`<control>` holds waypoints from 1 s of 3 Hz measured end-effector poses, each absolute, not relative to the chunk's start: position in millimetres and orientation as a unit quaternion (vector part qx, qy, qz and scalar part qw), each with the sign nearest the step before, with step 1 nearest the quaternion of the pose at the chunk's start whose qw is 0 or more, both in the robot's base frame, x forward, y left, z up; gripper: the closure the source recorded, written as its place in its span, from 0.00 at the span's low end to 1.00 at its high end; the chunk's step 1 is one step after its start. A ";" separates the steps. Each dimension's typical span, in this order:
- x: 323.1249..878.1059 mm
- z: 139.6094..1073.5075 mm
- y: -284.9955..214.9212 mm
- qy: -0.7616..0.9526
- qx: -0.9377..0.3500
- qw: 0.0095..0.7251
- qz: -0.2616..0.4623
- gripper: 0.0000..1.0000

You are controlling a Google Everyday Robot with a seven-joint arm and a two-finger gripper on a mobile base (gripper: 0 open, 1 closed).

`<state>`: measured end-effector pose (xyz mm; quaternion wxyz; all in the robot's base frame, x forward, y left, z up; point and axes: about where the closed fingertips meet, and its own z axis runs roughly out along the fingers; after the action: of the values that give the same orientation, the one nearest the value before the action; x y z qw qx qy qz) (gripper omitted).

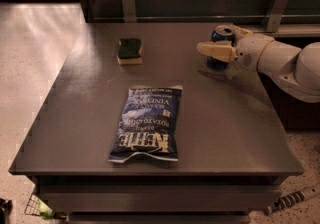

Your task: Pick pepsi can

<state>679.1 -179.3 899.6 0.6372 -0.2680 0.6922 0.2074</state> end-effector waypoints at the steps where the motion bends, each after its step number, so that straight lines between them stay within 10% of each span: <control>1: 680.2 900.3 -175.7 0.690 -0.270 0.638 0.210 0.49; 3: 680.9 900.7 -169.3 0.689 -0.273 0.637 0.213 0.99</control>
Offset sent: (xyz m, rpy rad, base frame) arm 0.0012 0.0034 0.0007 0.0019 -0.0038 0.0066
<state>680.9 -169.3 900.7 0.6371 -0.2732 0.6885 0.2130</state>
